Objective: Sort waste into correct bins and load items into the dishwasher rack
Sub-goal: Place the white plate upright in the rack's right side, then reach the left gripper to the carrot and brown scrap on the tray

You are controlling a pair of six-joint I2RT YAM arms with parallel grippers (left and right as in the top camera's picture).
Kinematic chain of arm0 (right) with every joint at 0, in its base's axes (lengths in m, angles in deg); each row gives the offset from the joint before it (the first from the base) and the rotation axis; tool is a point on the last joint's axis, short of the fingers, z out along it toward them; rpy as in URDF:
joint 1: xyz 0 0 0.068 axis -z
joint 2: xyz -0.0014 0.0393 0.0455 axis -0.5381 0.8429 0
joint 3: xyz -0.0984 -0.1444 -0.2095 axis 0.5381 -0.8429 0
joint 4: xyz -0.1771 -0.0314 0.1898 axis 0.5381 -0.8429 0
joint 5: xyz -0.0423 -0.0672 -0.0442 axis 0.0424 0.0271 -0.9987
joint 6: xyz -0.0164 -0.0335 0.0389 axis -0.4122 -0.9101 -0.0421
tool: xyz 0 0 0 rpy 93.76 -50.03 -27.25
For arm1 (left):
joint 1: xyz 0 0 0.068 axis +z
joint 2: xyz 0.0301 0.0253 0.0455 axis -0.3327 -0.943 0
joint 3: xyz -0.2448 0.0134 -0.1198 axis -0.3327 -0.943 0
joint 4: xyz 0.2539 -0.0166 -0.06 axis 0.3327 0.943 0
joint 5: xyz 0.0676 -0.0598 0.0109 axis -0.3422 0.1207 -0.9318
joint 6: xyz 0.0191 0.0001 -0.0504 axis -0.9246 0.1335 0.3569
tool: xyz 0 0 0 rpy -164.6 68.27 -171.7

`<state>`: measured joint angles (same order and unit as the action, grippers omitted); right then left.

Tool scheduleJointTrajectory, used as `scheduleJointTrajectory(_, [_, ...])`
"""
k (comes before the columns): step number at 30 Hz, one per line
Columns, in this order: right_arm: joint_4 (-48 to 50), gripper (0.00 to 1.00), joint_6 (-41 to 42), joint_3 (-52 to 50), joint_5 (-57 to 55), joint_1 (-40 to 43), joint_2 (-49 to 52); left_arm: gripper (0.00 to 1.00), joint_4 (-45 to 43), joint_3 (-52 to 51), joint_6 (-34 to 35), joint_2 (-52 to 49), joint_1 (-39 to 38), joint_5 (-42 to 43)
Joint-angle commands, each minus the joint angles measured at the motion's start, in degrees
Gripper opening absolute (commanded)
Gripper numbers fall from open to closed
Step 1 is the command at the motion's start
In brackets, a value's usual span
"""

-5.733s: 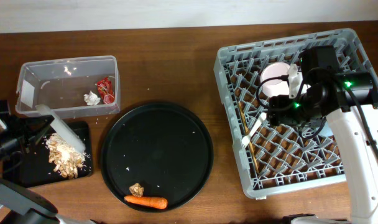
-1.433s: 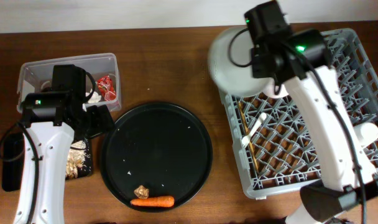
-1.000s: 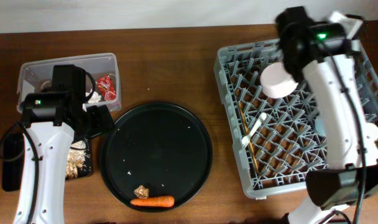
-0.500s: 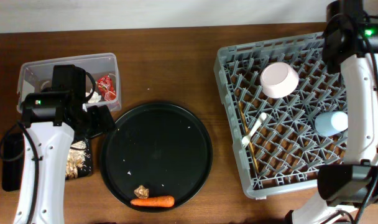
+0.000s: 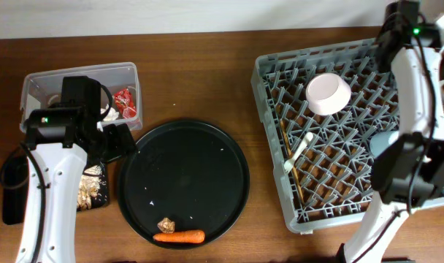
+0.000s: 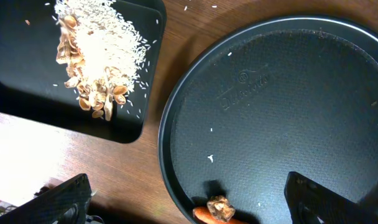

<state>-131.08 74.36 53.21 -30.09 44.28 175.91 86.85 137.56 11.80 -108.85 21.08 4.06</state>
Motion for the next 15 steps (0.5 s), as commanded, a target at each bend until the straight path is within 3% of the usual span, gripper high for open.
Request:
scheduleJointTrajectory(1, [-0.9, 0.04, -0.1, 0.1, 1.9, -2.1, 3.8, 0.99, 0.0, 0.3, -0.9, 0.5, 0.2, 0.9])
scheduleJointTrajectory(11, [-4.2, 0.04, -0.1, 0.1, 12.5, -6.1, 4.9, 0.99, -0.1, 0.3, -0.9, 0.5, 0.2, 1.1])
scheduleJointTrajectory(12, [-4.7, 0.08, -0.1, 0.1, 12.7, -6.1, 4.9, 0.99, 0.0, 0.3, -0.9, 0.5, 0.2, 1.1])
scheduleJointTrajectory(13, [-5.2, 0.27, -0.1, 0.1, 12.6, -6.0, 4.9, 0.99, 0.0, 0.3, -0.9, 0.5, 0.2, 1.0])
scheduleJointTrajectory(14, [-5.8, 0.66, -0.1, 0.1, 12.7, -6.0, 4.9, 0.99, 0.0, 0.3, -0.9, 0.5, 0.2, 1.0])
scheduleJointTrajectory(15, [-6.7, 0.99, -0.1, 0.1, 12.5, -6.0, 4.9, 0.99, -0.1, 0.3, -0.9, 0.5, 0.2, 1.0])
